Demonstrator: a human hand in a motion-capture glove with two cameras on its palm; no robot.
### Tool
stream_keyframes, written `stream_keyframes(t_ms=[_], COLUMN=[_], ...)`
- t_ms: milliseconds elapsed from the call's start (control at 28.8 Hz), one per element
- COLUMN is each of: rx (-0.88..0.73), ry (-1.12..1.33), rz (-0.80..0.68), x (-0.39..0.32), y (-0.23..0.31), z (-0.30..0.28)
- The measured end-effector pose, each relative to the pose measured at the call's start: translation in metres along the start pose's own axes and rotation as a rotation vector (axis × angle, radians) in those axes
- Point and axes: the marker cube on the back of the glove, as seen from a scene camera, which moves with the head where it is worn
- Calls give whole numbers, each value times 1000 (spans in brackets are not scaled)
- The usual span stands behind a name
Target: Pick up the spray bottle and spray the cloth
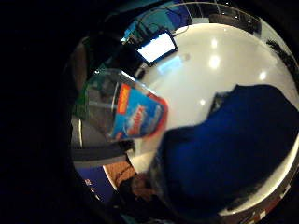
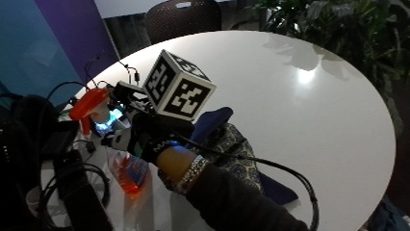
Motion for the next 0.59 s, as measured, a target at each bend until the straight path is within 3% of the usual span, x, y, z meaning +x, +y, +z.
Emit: stream_keyframes(t_ms=[348, 591], rx=[-117, -172], ry=[591, 777], rz=[110, 110], x=[-14, -32], y=[38, 68], z=[-50, -80])
